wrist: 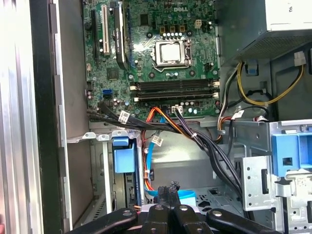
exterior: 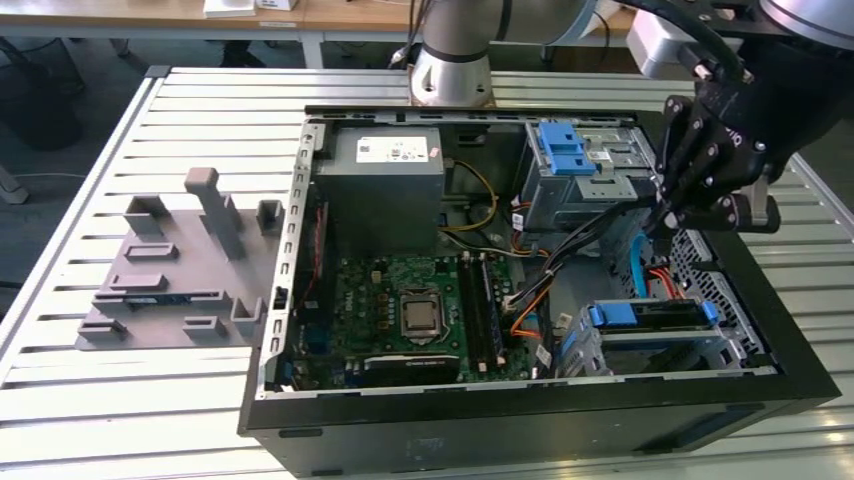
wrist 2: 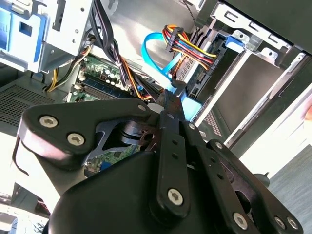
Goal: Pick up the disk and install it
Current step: 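Insert the second disk wire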
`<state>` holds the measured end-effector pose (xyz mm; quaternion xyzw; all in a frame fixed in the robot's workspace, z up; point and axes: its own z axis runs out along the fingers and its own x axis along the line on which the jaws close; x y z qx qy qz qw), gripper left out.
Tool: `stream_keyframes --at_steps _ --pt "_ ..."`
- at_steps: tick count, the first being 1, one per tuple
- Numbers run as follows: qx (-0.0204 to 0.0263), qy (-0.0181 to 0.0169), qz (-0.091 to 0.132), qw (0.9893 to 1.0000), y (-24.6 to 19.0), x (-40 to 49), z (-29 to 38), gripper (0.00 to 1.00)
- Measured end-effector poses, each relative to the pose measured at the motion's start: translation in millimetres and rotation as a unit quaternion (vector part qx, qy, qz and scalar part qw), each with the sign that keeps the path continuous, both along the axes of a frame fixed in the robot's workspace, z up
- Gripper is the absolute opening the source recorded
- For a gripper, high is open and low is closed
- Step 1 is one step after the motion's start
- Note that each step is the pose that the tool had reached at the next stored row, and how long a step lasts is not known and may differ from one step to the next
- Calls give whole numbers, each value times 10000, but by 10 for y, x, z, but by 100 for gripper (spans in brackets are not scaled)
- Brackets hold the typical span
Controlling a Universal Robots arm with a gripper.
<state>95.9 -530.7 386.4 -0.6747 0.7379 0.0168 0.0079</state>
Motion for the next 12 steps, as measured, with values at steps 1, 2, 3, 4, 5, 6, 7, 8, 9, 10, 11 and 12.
stream_keyframes --at_steps 1,2,3,4,5,6,7,8,9,10,11,12 --pt "-1 0 0 10000 3 2 0 11" --pt "-3 0 0 10000 7 7 1 11" --pt "-3 0 0 10000 10 12 0 11" --pt "-4 0 0 10000 14 19 1 11" --pt "-4 0 0 10000 17 27 1 11" --pt "-4 0 0 10000 19 32 1 11" --pt "-4 0 0 10000 20 37 1 11" --pt "-5 0 0 10000 21 42 1 11" --pt "-5 0 0 10000 21 50 1 11" --pt "-4 0 0 10000 21 52 0 11" --pt "-5 0 -1 10000 21 52 -1 11" --pt "-5 0 -1 10000 21 53 -3 11"
